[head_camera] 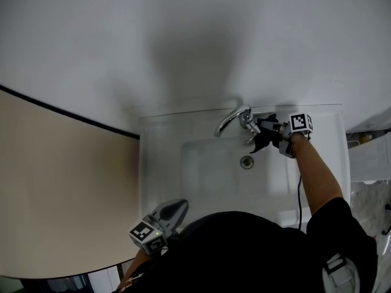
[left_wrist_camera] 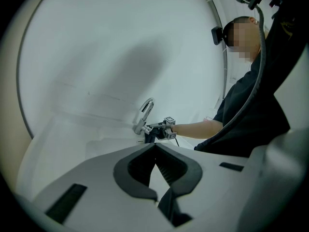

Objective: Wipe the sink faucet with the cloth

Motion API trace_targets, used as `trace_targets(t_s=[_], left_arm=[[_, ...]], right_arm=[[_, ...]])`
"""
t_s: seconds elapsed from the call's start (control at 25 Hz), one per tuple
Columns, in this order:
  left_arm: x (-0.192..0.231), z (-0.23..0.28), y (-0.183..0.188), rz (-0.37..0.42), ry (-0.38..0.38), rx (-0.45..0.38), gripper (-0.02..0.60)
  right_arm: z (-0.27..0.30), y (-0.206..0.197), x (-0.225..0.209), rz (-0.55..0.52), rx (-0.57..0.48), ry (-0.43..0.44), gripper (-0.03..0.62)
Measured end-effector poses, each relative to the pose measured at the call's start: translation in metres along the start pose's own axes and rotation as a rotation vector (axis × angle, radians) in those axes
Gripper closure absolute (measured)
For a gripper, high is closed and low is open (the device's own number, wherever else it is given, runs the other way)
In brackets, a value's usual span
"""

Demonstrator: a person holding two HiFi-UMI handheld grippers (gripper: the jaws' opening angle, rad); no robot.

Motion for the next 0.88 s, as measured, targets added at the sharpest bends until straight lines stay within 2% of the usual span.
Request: trace_targets(t_s=[0.08, 0.16, 0.28, 0.36, 0.48, 0.64, 0.8, 0.88], left_arm=[[0.0, 0.0, -0.002, 0.02, 0.008, 0.01, 0.581], [-0.001, -0.001, 0.0, 0.017, 0.007, 0.005, 0.581], [-0.002, -0.003, -0.001, 0.012, 0.013, 0.018, 0.581], [-0.004, -0.005, -0.002, 0.017, 0.017, 0.031, 0.58], [-0.006, -0.006, -0.004, -0.002, 0.023, 0.009, 0.581], [-0.006, -0.009, -0.008, -0.001, 0.022, 0.011, 0.581], [-0.004, -0.007, -0.009, 0.023, 0.013, 0.035, 0.581], [-0.004, -0.003, -0.007, 0.028, 0.008, 0.036, 0.581]], right_arm=[[0.007, 0.014, 0.015, -0.145, -0.001, -0.059, 0.473], [0.014, 0.025, 0.027, -0.188, -0.024, -0.067, 0.473], [0.027, 0.039, 0.022, -0.084, -0.078, -0.047, 0.473], [0.034, 0.044, 0.011, -0.019, -0.099, -0.073, 0.473], [0.038, 0.048, 0.005, 0.01, -0.077, -0.101, 0.474], [0.035, 0.045, 0.017, -0.016, -0.063, -0.012, 0.474], [0.025, 0.049, 0.073, -0.064, -0.097, 0.222, 0.477], [0.023, 0.054, 0.093, -0.119, -0.081, 0.256, 0.477]])
Point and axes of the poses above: the fingertips, and each gripper's own axes: z forward along the fingers, x to its left, y out of its top, the point moved 3 cm from there along -z, backward along the fingers, and after that the axes turned 11 degrees about x, right-handed, at the moved point
